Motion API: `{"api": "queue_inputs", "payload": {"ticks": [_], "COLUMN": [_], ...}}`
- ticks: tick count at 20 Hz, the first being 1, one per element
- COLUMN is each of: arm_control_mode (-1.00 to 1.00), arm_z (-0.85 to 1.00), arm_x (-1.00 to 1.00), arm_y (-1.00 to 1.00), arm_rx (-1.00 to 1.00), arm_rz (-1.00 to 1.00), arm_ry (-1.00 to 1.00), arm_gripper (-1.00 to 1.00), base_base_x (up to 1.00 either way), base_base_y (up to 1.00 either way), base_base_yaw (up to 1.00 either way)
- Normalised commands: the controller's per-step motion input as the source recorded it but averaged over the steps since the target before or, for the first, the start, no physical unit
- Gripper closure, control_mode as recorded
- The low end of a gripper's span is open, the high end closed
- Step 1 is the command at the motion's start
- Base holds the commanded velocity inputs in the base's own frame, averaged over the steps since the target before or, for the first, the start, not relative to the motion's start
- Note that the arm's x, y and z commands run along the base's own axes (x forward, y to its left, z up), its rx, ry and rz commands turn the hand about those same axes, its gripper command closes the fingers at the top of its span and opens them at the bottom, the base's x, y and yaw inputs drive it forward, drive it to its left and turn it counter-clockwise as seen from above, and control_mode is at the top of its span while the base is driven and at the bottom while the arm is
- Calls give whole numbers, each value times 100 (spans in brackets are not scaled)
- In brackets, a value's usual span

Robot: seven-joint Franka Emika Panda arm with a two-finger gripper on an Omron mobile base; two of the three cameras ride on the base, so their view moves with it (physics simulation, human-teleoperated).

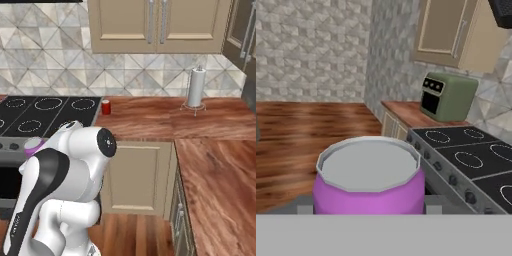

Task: Four empty soda cans are scattered around the kitchen. Gather all the cans and cluster them next to the stove for recycling.

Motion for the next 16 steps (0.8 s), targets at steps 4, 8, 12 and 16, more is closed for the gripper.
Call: {"api": "queue_inputs", "payload": {"ticks": [4, 8, 12, 16], "arm_control_mode": [100, 100, 100, 100], "arm_z": [0, 0, 0, 0], "arm_x": [0, 0, 0, 0], "arm_y": [0, 0, 0, 0], "arm_rx": [0, 0, 0, 0], "arm_rz": [0, 0, 0, 0], "arm_ry": [0, 0, 0, 0], "arm_gripper": [100, 100, 100, 100], "base_base_x": [46, 36, 12, 0], "base_base_y": [-13, -25, -41, -50], "base_base_yaw": [30, 22, 13, 10]}}
